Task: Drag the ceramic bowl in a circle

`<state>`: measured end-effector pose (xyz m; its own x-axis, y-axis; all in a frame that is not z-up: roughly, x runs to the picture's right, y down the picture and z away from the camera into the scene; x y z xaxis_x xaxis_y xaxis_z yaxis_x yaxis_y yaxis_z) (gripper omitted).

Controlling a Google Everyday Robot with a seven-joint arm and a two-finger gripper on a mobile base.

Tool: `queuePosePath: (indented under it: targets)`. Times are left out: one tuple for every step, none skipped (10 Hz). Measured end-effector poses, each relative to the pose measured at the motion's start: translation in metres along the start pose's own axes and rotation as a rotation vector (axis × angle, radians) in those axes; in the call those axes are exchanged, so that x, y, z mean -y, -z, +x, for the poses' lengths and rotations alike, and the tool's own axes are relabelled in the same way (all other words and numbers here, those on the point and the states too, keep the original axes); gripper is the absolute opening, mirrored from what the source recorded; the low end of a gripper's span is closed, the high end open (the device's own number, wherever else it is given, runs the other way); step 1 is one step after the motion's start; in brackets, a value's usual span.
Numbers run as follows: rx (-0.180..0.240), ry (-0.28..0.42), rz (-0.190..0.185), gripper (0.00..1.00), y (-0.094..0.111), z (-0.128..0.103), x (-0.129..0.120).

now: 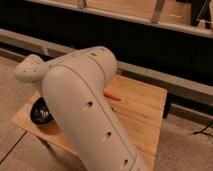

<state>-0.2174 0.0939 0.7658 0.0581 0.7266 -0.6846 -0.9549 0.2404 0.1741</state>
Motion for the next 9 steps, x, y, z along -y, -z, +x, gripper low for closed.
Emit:
queuePosePath:
  targets:
    - [0.005, -0.015, -0.002, 0.0, 0.0, 0.008, 0.017]
    - [0.007, -0.034, 0.002, 0.0, 0.0, 0.013, 0.034]
    - [0.007, -0.067, 0.007, 0.0, 0.0, 0.015, 0.054]
    - [0.0, -0.122, 0.016, 0.0, -0.001, 0.014, 0.081]
    - [-0.013, -0.164, 0.019, 0.0, -0.003, 0.011, 0.099]
    - [-0.027, -0.207, 0.023, 0.0, -0.006, 0.005, 0.116]
    - [-0.039, -0.237, 0.031, 0.0, -0.008, -0.003, 0.126]
    - [-0.047, -0.259, 0.042, 0.0, -0.009, -0.012, 0.129]
    - [-0.053, -0.264, 0.069, 0.0, -0.011, -0.023, 0.129]
